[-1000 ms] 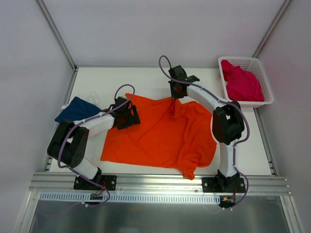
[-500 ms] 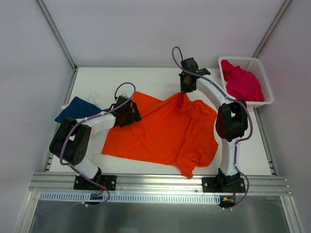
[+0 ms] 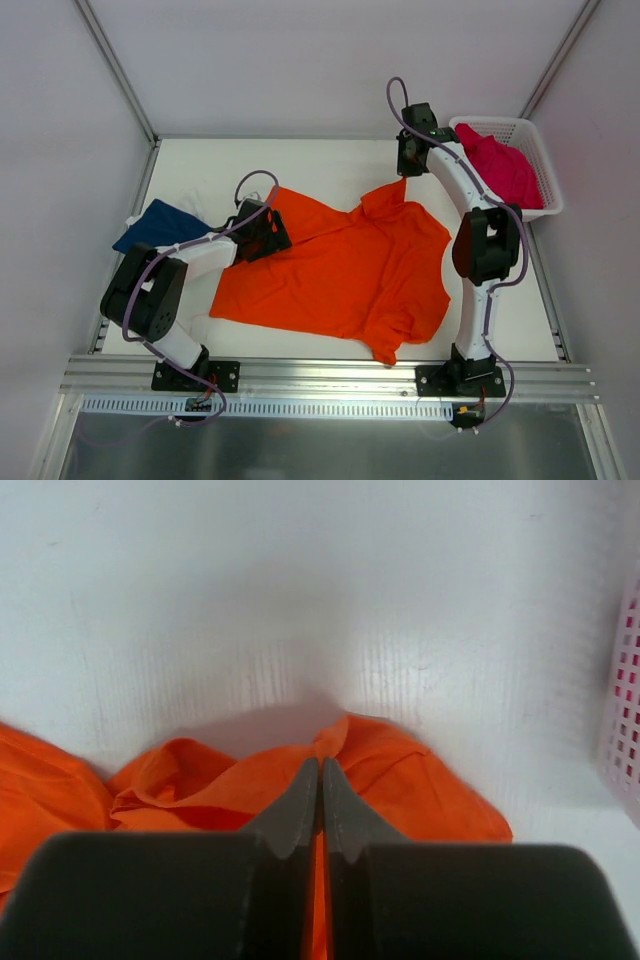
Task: Fold and stack the t-shirts
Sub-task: Flatten out the tshirt
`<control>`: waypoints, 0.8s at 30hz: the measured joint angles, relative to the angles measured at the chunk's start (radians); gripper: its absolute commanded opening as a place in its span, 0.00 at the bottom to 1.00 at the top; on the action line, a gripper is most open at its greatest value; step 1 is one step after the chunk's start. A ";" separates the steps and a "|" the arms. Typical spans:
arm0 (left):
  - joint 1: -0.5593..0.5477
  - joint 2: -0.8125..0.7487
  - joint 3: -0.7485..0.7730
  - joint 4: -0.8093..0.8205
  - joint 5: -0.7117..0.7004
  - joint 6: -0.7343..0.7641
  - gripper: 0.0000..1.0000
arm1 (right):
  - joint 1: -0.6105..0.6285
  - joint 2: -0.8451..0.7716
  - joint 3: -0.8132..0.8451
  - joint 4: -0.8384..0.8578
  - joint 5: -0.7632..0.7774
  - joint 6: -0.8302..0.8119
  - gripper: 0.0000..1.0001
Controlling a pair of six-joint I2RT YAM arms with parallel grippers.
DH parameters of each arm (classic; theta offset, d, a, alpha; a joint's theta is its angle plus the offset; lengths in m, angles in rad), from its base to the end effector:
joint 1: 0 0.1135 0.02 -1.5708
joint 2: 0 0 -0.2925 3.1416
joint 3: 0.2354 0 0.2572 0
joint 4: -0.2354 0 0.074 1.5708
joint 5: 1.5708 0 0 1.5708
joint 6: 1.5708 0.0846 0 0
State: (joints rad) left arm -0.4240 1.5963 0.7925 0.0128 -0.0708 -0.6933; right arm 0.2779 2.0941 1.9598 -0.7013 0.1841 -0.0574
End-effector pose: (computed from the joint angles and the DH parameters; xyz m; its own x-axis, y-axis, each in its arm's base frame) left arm 0.3266 -0.1408 0.1548 -0.7318 -0.3691 -0.5730 -0.1334 0.9020 -0.4107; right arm 0.5115 0.1298 0.2762 -0.7034 -0.2593 -0.6618 -0.1923 0.9658 -0.1740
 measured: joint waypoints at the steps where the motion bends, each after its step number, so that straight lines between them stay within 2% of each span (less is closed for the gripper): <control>1: 0.000 -0.002 -0.004 0.003 0.000 0.000 0.78 | -0.006 0.000 0.004 -0.006 0.003 -0.001 0.01; 11: 0.000 -0.078 -0.095 0.047 -0.001 -0.011 0.78 | -0.052 0.083 0.186 -0.058 0.055 -0.005 0.01; 20: 0.000 -0.179 -0.165 -0.007 -0.001 -0.034 0.78 | -0.106 0.212 0.306 -0.071 0.129 0.002 0.01; 24: 0.000 -0.185 -0.165 -0.026 -0.003 -0.046 0.73 | -0.119 0.246 0.335 -0.076 0.149 0.002 0.01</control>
State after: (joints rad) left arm -0.4240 1.4113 0.6273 -0.0128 -0.0734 -0.7391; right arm 0.1589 2.3405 2.2951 -0.7769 0.3332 -0.0559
